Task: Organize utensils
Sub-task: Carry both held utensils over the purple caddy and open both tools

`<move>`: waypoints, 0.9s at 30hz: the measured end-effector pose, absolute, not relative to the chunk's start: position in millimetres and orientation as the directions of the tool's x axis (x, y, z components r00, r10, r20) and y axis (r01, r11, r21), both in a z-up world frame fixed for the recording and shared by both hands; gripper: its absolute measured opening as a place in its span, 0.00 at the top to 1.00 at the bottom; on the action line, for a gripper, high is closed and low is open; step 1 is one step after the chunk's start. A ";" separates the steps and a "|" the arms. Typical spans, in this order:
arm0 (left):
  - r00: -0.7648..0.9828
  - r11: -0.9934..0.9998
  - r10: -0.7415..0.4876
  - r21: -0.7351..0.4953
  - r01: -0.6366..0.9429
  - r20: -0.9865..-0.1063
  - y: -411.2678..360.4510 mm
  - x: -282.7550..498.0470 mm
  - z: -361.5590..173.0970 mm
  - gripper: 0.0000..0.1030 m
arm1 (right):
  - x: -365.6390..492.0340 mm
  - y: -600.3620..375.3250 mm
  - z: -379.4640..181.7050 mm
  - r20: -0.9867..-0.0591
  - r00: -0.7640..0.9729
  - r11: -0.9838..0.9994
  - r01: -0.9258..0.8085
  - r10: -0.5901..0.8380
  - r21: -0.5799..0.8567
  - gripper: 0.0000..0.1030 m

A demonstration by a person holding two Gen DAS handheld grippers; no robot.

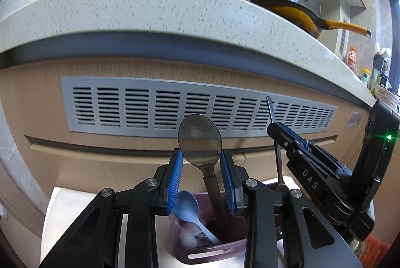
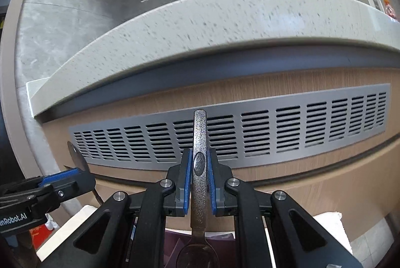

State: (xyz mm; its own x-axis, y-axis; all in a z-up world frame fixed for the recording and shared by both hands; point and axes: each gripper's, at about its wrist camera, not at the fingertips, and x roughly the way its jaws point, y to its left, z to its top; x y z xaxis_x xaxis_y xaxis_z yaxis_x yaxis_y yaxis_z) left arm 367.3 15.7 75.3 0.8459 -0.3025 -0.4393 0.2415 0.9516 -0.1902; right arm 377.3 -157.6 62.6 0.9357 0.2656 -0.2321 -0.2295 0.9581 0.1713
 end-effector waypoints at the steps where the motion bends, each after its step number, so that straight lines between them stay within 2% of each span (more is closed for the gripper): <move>1: 0.842 0.951 -0.304 -0.189 0.244 -0.445 13.2 368.4 73.1 0.69 | 377.5 -157.2 60.7 -0.233 0.937 0.960 -0.228 0.262 0.163 0.89; 7: 0.827 0.952 -0.306 -0.166 0.257 -0.472 1.4 366.6 60.7 0.69 | 366.5 -157.2 58.9 -0.194 0.949 0.966 -0.230 0.250 0.120 0.89; 13: 0.794 0.943 -0.332 -0.177 0.281 -0.509 -3.0 366.6 50.0 0.68 | 362.7 -163.0 54.1 -0.196 0.945 0.961 -0.236 0.261 0.146 0.89; 20: 0.802 0.941 -0.337 -0.210 0.267 -0.493 8.3 359.7 51.5 0.68 | 366.8 -159.0 59.3 -0.219 0.946 0.968 -0.214 0.239 0.130 0.89; 27: 0.816 0.935 -0.346 -0.241 0.260 -0.463 31.8 347.1 55.7 0.68 | 367.5 -148.2 59.3 -0.225 0.964 0.988 -0.128 0.144 0.084 0.89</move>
State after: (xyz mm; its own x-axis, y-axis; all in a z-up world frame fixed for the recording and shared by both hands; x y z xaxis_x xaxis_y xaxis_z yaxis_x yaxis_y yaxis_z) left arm 347.1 31.8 55.7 0.8158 -0.3462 -0.4632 0.2600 0.9351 -0.2409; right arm 367.5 -148.2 59.3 0.9636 0.1437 -0.2254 -0.1276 0.9882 0.0844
